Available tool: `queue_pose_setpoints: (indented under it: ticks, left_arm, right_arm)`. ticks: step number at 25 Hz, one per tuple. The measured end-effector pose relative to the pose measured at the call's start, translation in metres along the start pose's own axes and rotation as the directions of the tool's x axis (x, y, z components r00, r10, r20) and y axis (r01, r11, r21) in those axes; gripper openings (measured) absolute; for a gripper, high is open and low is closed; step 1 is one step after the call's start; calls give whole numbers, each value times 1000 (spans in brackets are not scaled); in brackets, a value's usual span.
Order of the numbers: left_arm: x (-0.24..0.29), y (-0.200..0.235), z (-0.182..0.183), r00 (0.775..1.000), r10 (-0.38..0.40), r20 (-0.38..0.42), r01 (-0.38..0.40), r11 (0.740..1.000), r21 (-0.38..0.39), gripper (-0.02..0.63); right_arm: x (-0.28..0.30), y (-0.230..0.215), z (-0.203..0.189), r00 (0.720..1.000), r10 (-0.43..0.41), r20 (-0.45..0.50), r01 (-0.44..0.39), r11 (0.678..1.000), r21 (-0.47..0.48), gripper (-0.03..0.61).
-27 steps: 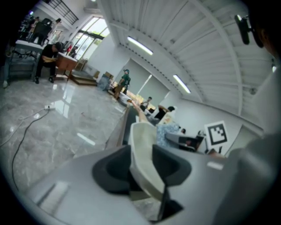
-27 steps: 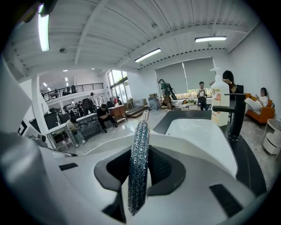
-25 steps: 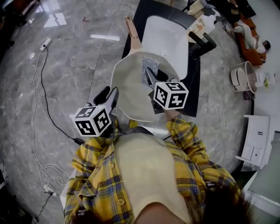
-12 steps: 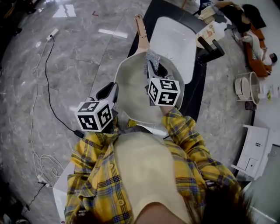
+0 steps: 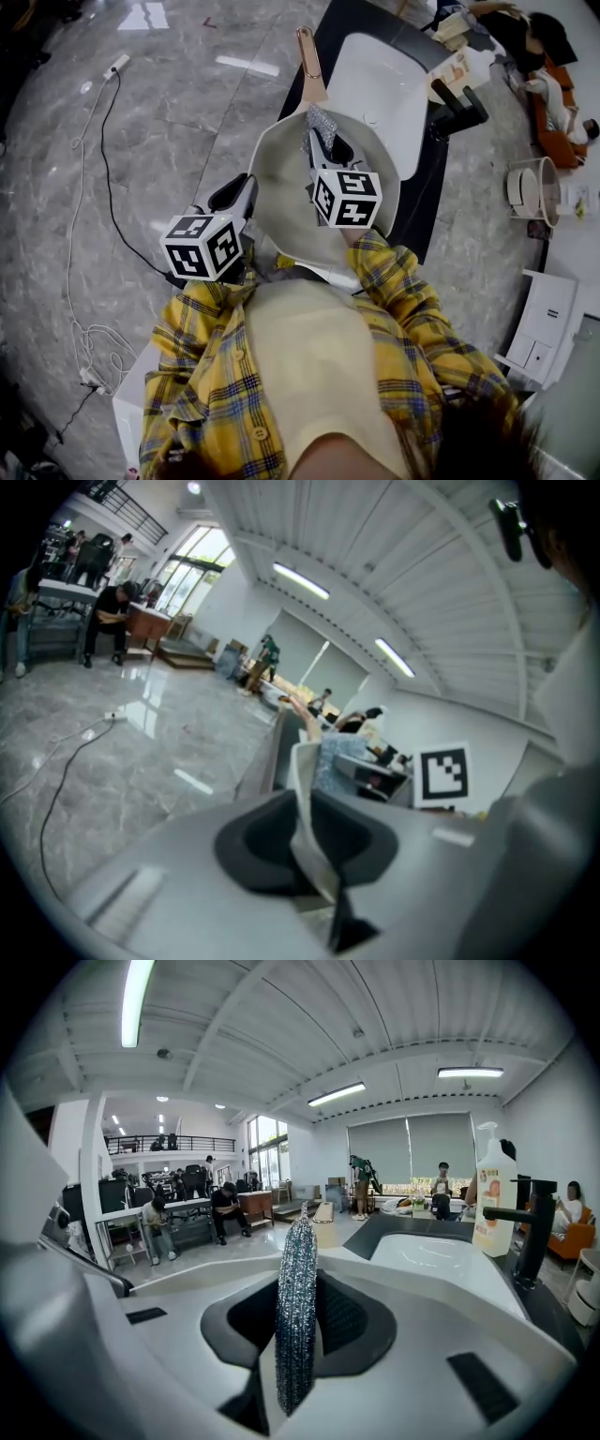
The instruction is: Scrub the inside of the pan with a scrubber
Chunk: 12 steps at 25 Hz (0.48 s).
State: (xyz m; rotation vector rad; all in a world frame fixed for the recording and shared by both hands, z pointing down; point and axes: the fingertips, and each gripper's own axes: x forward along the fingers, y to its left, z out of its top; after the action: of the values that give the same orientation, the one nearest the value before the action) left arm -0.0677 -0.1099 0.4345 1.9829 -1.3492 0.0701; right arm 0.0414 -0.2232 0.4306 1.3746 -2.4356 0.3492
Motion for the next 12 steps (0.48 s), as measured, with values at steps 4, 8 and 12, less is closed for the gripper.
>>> queue_pose_setpoints:
  ticks: [4,8,12]
  left_arm:
    - [0,1,1,1000,-7,1,7,1000,-5,51]
    - [-1,1,1,1000,-9,2,9,1000,-6,51]
    - [-1,2,0,1000,-14,-1,14,1000,-7,51]
  right_arm:
    - [0,15,-1,999,52,3,-53,999,11,87]
    - [-3,34,-3,992,128,8,-128,992,4,86]
    - [-5,53,-5,981,194,4,-194,981,-20,86]
